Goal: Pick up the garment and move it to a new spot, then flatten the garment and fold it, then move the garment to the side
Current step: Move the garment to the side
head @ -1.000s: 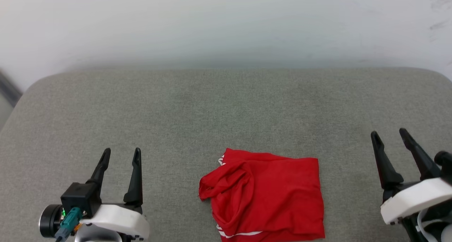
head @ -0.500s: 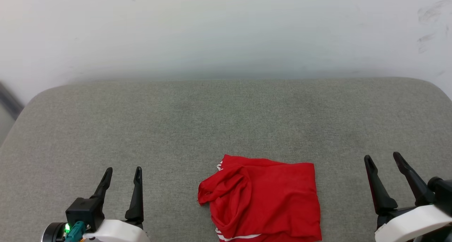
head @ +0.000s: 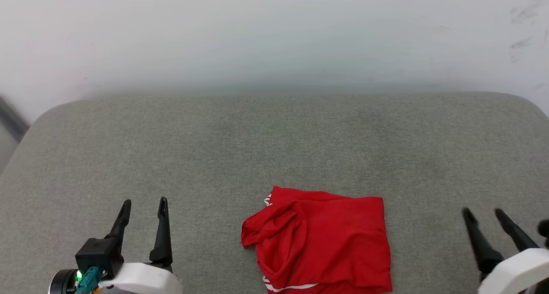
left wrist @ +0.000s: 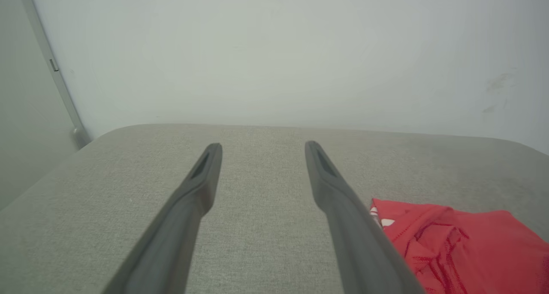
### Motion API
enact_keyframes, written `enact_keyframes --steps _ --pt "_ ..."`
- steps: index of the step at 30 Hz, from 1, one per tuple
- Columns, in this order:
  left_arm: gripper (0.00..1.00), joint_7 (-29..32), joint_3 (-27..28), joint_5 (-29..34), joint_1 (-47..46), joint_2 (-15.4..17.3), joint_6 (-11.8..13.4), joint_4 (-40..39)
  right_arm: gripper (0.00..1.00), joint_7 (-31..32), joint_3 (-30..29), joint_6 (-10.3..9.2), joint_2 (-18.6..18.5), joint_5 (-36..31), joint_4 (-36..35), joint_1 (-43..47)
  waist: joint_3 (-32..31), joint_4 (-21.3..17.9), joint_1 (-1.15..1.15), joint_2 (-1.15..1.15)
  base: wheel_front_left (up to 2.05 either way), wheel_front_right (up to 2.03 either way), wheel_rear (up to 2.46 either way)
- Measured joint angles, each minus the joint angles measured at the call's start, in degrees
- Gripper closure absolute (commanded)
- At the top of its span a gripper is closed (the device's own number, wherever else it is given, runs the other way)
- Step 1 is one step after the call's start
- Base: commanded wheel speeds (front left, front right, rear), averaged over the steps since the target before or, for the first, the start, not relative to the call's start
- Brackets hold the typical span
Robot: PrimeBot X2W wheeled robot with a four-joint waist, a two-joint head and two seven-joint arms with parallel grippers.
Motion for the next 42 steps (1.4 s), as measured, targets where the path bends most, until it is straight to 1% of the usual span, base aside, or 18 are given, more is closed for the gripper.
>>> enact_keyframes --steps 4,8,11,13,16,21,25,29,30,31,32,36,42 --pt "0.0 -0.6 0.2 0.35 -1.32 -1.15 -0.11 -0.25 0.0 6.97 -3.98 -0.01 -3.14 5.35 6.03 -1.11 0.47 1.3 0.0 0.0 0.0 0.0 0.0" --pt "0.0 -0.91 -0.19 1.21 -2.51 -2.44 -1.14 0.13 0.0 14.97 -6.41 -0.01 -5.24 11.84 11.83 -3.71 1.34 3.41 0.0 0.0 0.0 0.0 0.0" --pt "0.0 -1.12 -0.24 1.85 -3.6 -3.45 -1.76 0.55 0.0 21.74 -6.38 -0.01 -5.79 16.85 16.19 -5.45 2.5 5.08 0.0 0.0 0.0 0.0 0.0" --pt "0.0 -1.14 -0.34 2.24 -3.94 -3.92 -1.85 1.19 0.0 23.6 -6.27 -0.01 -6.43 16.91 18.25 -6.61 3.38 6.1 0.0 0.0 0.0 0.0 0.0" --pt "0.0 -1.2 -0.36 2.65 -5.09 -4.37 -2.85 2.23 0.0 26.58 -4.67 -0.01 -5.39 19.53 20.9 -8.15 5.13 7.51 0.0 0.0 0.0 0.0 0.0" --pt "0.0 -1.21 0.45 3.2 -6.98 -5.65 -4.11 3.26 0.0 29.73 -3.5 -0.01 -1.35 28.71 24.57 -10.43 8.34 9.51 0.0 0.0 0.0 0.0 0.0" --pt "0.0 -1.21 1.57 4.17 -7.9 -6.38 -5.15 3.7 0.0 30.41 -2.8 0.04 -0.77 33.21 26.52 -12.27 10.6 10.67 0.0 0.0 0.0 0.0 0.0" --pt "0.0 -1.27 2.46 5.0 -8.28 -7.27 -6.21 4.28 0.0 32.38 -1.87 0.05 -0.67 37.29 28.71 -14.01 11.82 11.33 0.0 0.0 0.0 0.0 0.0" --pt "0.0 -1.29 2.78 5.22 -8.29 -7.31 -6.38 4.42 0.42 32.61 -1.47 0.05 -0.62 38.09 29.06 -14.29 11.9 11.35 0.0 0.0 0.0 0.0 0.0" --pt "0.0 -1.29 2.99 5.33 -8.34 -7.35 -6.66 4.56 0.74 32.89 -1.22 0.07 -0.54 38.69 29.47 -14.43 11.89 11.34 0.0 0.0 0.0 0.0 0.0" --pt "0.0 -1.29 3.15 5.6 -8.43 -7.46 -6.83 4.71 1.0 32.94 -0.81 0.07 -0.6 38.88 29.65 -14.51 11.84 11.31 0.0 0.0 0.0 0.0 0.0" --pt "0.0 -1.29 3.57 6.12 -8.5 -7.78 -7.53 5.43 1.0 31.95 2.03 0.03 -1.3 39.64 29.84 -14.56 10.88 11.1 0.01 0.0 0.0 0.0 0.0" --pt "0.0 -1.3 3.99 6.61 -7.16 -7.69 -7.92 6.0 1.0 28.75 8.01 0.0 -5.39 37.32 26.37 -14.51 8.09 9.66 0.0 0.0 0.0 0.0 0.0"
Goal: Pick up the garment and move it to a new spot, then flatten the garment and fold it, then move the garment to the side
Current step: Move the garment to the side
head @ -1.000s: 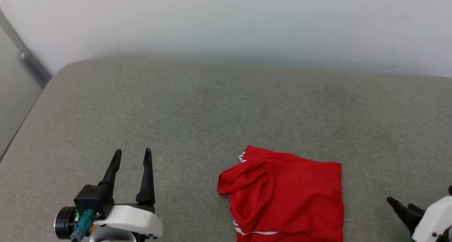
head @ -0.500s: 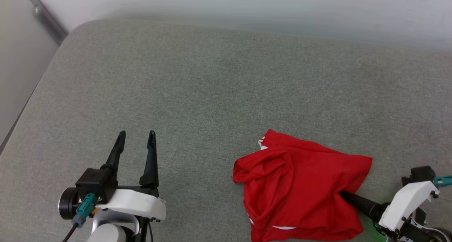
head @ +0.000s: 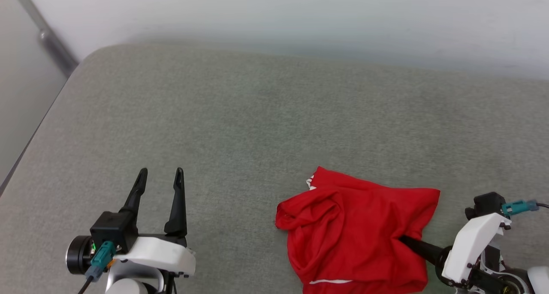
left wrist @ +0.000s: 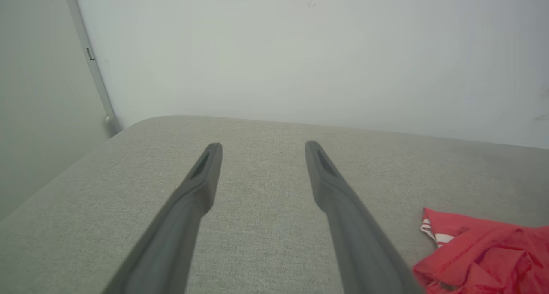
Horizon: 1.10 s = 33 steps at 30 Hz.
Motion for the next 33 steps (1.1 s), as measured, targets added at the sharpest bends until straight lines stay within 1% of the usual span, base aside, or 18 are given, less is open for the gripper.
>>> enact_keyframes --steps 5,7,10,15,18,21,24,29,33 --pt "0.0 0.0 0.2 0.05 1.7 0.71 0.12 -0.6 1.0 -1.02 4.83 0.0 -4.44 -5.52 -2.59 -0.44 -2.04 -3.2 0.0 0.0 0.0 0.0 0.0" --pt "0.0 0.02 0.22 0.08 1.82 0.88 0.13 -1.18 1.0 -1.09 6.27 0.0 -6.61 -9.11 -3.66 -1.15 -2.54 -4.97 0.0 0.0 0.0 0.0 0.0" --pt "0.0 0.04 0.38 0.05 2.56 1.1 0.34 -2.03 1.0 -0.33 7.68 -0.01 -8.67 -13.06 -5.04 -2.84 -3.0 -8.16 0.0 0.0 0.0 0.0 0.0" --pt "0.0 0.11 0.13 0.47 2.43 1.54 0.2 -3.72 1.0 1.24 9.69 -0.01 -10.51 -18.42 -6.51 -6.64 -2.82 -14.62 0.0 0.0 0.0 0.0 0.0" --pt "0.0 0.2 0.04 0.94 1.3 1.93 0.25 -5.14 1.0 1.27 10.74 -0.01 -10.63 -20.58 -6.34 -9.62 -2.05 -18.92 0.0 0.0 0.0 0.0 0.0" --pt "0.0 0.87 -0.65 1.94 -1.14 2.47 -0.41 -6.7 1.0 -0.63 10.49 0.0 -10.73 -22.37 -4.53 -12.84 -0.45 -22.99 0.0 0.0 0.0 0.0 0.0" --pt "0.0 1.96 -1.35 2.82 -4.52 2.9 -1.25 -8.27 1.0 -3.75 9.01 0.0 -11.67 -23.87 -1.1 -16.09 2.53 -25.84 0.0 0.0 0.0 0.0 0.0" --pt "0.0 3.75 -2.65 4.19 -9.69 3.21 -2.29 -10.56 1.0 -9.01 4.63 0.01 -12.29 -25.64 5.61 -21.27 8.88 -28.4 0.0 0.0 0.0 0.0 0.0" --pt "0.0 5.84 -3.43 5.76 -13.55 4.43 -3.12 -12.7 1.0 -13.07 0.62 0.0 -13.55 -27.67 10.06 -25.97 14.3 -29.36 0.0 0.0 0.0 0.0 0.0"
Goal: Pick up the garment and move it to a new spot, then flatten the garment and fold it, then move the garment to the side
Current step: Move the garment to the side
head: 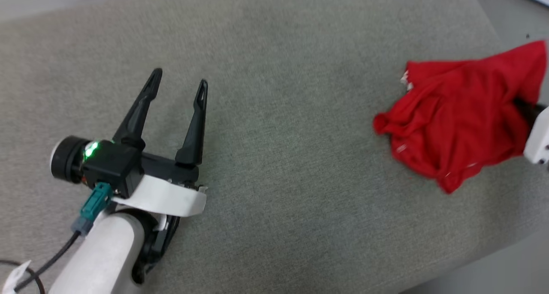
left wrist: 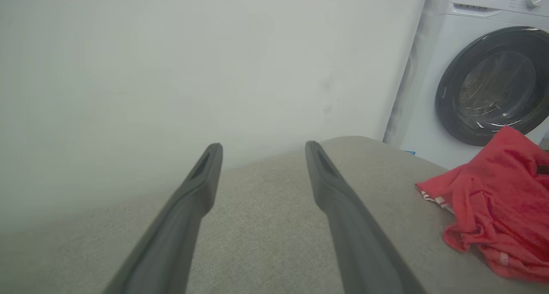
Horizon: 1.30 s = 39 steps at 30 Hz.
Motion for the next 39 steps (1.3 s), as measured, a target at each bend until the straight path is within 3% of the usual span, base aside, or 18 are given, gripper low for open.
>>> enact_keyframes --steps 10,11,12,13,20,26,33,39 --pt "0.0 3.94 -1.32 2.75 -7.21 2.76 -2.3 -4.02 1.0 -11.4 -11.04 0.0 -0.69 -6.11 9.71 -8.62 11.95 0.92 0.01 0.0 0.0 0.0 0.0" --pt "0.0 3.96 -1.4 2.87 -7.46 2.79 -2.32 -4.15 0.89 -12.93 -11.87 0.0 -0.16 -6.91 10.79 -9.02 12.71 1.2 0.01 0.0 0.0 0.0 0.0" --pt "0.0 3.96 -1.48 2.88 -7.59 2.77 -2.33 -4.23 0.28 -14.6 -12.5 0.0 0.41 -7.68 11.94 -9.38 13.35 1.51 0.01 0.0 0.0 0.0 0.0" --pt "0.0 3.96 -1.63 2.88 -7.75 2.74 -2.35 -4.22 0.0 -16.31 -13.05 0.01 0.83 -8.98 13.14 -9.49 13.81 1.9 0.01 0.0 0.0 0.0 0.0" --pt "0.0 2.83 -2.13 2.37 -7.94 1.89 -2.29 -2.61 0.0 -24.26 -18.4 0.01 1.65 -15.57 19.73 -10.06 12.88 3.24 0.01 0.0 0.0 0.0 0.0" --pt "0.0 0.3 -1.71 0.62 -3.81 0.92 -1.13 0.6 0.0 -27.13 -20.87 0.01 1.32 -18.67 18.75 -8.53 8.18 3.38 0.0 0.0 0.0 0.0 0.0" --pt "0.0 -2.66 -0.41 -2.08 3.81 -0.68 1.62 3.77 0.0 -27.32 -20.67 0.0 3.59 -17.04 8.01 1.87 0.01 4.07 -0.01 0.0 0.0 0.0 0.0" --pt "0.0 -4.0 0.74 -3.86 9.51 -1.66 3.3 5.52 0.0 -26.33 -18.42 0.0 9.33 -15.64 -5.23 13.43 -6.31 5.68 -0.01 0.0 0.0 0.0 0.0"
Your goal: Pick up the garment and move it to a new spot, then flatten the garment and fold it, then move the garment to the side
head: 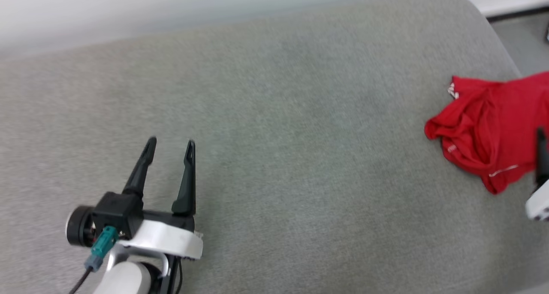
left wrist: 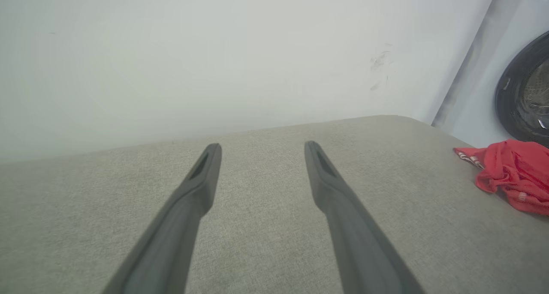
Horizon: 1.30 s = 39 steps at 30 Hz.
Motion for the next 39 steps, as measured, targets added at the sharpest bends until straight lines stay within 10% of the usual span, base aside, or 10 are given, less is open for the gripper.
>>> enact_keyframes --steps 20,39 --pt "0.0 -1.75 5.49 -1.42 7.23 -0.76 1.88 5.3 0.0 -0.63 13.37 0.0 10.34 1.85 -22.28 14.56 -9.45 12.32 0.0 0.0 0.0 0.0 0.0" --pt "0.0 -1.83 5.84 -1.35 12.76 -2.72 -1.27 9.06 0.0 -1.45 15.02 0.0 11.82 -2.13 -26.63 23.89 -16.94 12.77 0.0 0.0 0.0 0.0 0.0"
